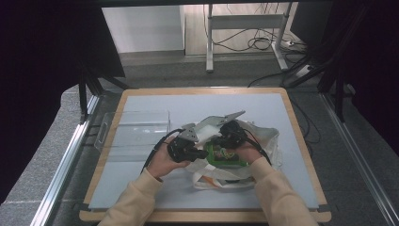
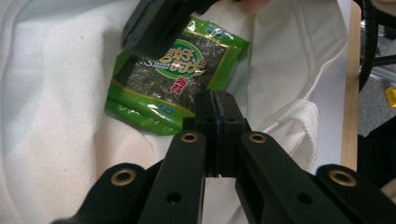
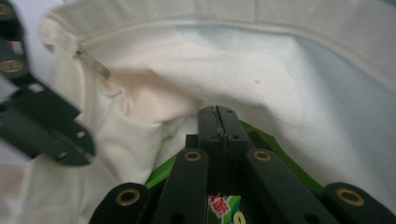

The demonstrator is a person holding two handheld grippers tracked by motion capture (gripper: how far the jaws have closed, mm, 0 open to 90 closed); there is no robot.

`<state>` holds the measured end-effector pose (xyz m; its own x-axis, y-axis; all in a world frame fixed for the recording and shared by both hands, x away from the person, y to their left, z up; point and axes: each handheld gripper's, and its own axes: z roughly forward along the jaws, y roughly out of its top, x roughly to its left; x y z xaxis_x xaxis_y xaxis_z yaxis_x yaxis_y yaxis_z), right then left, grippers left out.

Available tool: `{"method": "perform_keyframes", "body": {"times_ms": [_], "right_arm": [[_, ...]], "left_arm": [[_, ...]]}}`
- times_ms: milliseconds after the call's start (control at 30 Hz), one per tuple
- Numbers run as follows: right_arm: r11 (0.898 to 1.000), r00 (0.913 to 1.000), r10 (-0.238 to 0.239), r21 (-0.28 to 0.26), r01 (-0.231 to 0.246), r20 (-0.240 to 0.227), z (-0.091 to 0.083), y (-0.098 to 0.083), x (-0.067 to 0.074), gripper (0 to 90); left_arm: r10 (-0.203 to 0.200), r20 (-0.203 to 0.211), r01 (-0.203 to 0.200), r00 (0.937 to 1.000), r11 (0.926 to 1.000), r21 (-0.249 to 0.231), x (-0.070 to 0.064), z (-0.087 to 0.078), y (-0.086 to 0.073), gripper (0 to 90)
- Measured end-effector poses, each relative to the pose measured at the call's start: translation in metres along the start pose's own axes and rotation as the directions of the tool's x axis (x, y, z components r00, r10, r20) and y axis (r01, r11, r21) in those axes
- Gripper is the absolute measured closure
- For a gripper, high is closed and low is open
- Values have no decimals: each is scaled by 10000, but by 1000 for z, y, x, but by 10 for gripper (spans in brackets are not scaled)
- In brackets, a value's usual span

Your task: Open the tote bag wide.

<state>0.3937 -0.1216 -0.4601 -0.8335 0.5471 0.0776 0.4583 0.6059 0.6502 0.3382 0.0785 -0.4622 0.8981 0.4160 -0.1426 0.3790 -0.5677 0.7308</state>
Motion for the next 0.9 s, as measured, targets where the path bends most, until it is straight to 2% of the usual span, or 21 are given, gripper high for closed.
{"method": "perform_keyframes", "body": {"times_ms": [100,200,533,733,900], "right_arm": [[9998,10000,-93,201,94,-25,10,1,-1,889],[9997,9998,-173,181,172,15,17,3,-2,889],[9998,9998,170,99,-171,111,26,10,-14,889],[9993,9985,348,115,-353,414,30,15,-23,890],[9995,9978,157,266,-175,638,36,18,-27,890]], "left_arm": [[21,-8,-21,10000,10000,25,0,0,0,900],[65,-5,-65,10000,10000,64,0,-1,0,900],[0,145,-5,9999,9994,349,-2,1,-5,900],[-155,332,137,9993,9985,530,-4,5,-9,900],[-213,372,188,9991,9977,645,-6,8,-10,900]]}}
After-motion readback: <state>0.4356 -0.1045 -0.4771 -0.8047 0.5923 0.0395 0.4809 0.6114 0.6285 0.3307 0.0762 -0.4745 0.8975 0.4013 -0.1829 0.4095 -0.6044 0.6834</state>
